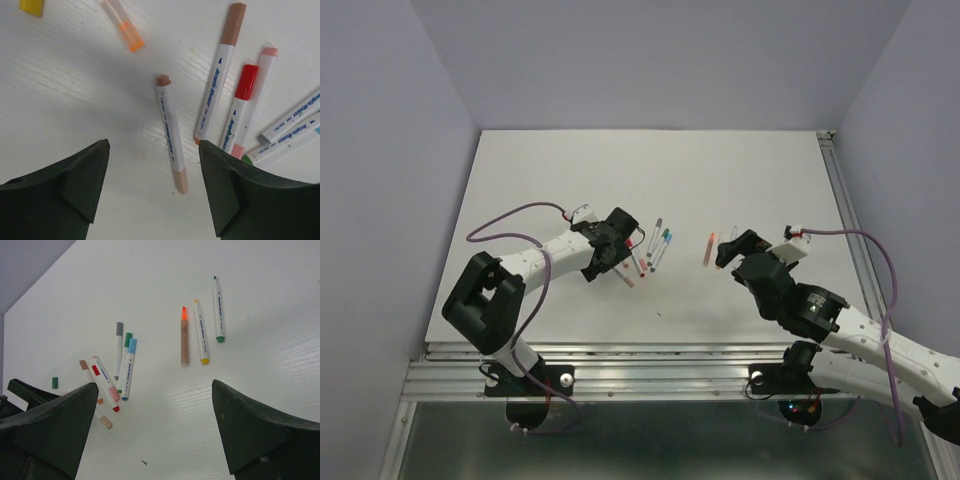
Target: Open the pen caps
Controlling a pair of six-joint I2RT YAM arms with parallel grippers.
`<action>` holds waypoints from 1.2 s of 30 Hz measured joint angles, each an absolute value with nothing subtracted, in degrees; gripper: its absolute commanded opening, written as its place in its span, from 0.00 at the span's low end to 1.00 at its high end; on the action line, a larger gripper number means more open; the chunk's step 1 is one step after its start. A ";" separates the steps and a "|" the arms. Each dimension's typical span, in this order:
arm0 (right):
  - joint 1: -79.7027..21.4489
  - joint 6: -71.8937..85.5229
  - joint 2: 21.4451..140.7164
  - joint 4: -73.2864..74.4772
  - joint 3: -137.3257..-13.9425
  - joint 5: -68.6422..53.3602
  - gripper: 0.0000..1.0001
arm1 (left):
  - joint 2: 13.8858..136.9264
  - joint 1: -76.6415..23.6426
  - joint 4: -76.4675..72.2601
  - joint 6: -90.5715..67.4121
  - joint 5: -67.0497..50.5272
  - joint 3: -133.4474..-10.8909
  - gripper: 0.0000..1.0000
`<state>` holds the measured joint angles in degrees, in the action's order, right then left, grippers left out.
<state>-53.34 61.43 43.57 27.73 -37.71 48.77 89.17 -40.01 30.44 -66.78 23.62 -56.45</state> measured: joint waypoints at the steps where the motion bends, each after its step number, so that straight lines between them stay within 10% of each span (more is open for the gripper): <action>1: -53.34 61.52 43.57 27.97 -37.71 48.93 1.00 | 89.93 -40.01 30.63 -66.72 23.66 -56.75 0.83; 13: -53.34 62.00 43.46 29.17 -37.65 49.80 1.00 | 99.35 -39.62 31.59 -65.73 23.62 -60.27 0.59; 25: -53.34 61.45 43.13 28.88 -37.08 49.71 1.00 | 97.32 -39.29 27.57 -64.42 23.16 -56.90 0.00; 36: -53.34 52.82 35.35 18.48 -30.65 40.05 1.00 | 71.50 -40.18 12.88 -53.84 13.74 -37.01 0.00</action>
